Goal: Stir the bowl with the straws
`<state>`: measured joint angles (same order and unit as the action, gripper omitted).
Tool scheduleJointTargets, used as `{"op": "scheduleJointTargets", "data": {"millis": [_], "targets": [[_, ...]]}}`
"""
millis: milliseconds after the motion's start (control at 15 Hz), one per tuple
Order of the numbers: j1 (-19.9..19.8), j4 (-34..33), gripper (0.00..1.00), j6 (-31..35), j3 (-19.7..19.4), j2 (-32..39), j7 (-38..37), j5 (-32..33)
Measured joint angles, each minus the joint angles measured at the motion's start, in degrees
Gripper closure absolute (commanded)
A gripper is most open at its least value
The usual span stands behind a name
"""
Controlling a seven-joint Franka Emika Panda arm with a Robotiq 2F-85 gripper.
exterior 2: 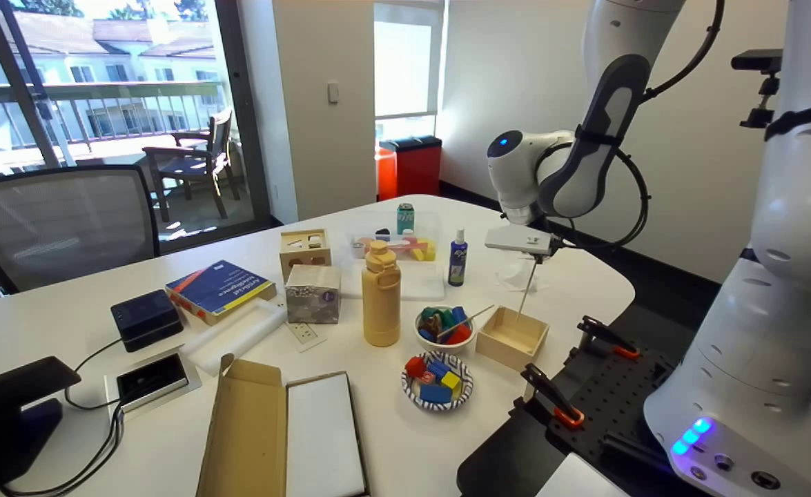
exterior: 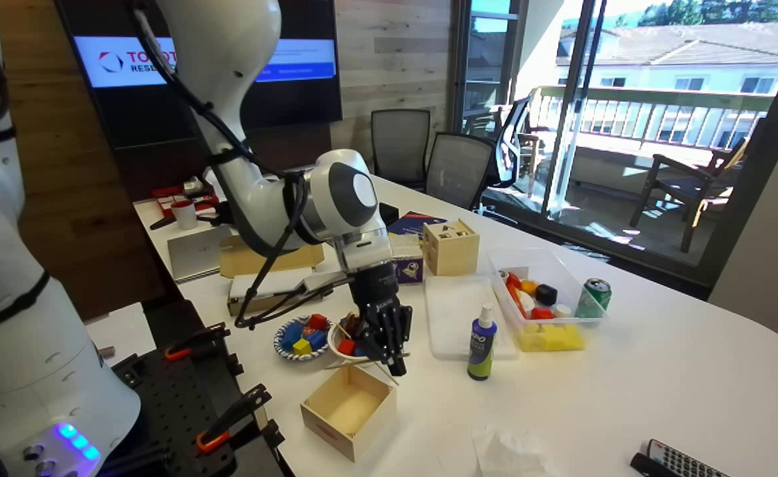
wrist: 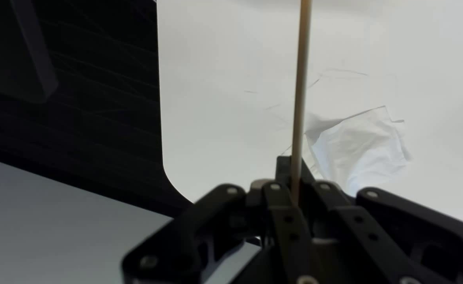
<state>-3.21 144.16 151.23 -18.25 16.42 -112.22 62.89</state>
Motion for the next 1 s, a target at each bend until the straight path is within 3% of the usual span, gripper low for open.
{"op": "scheduleJointTargets", "data": {"millis": [333,1000], "targets": [[0.82,-3.14,0.99,0.00,0.56,7.15,-7.71,3.70],[-0.16,-10.88,0.99,0.00,1.71,17.91,-13.81,3.70]]}}
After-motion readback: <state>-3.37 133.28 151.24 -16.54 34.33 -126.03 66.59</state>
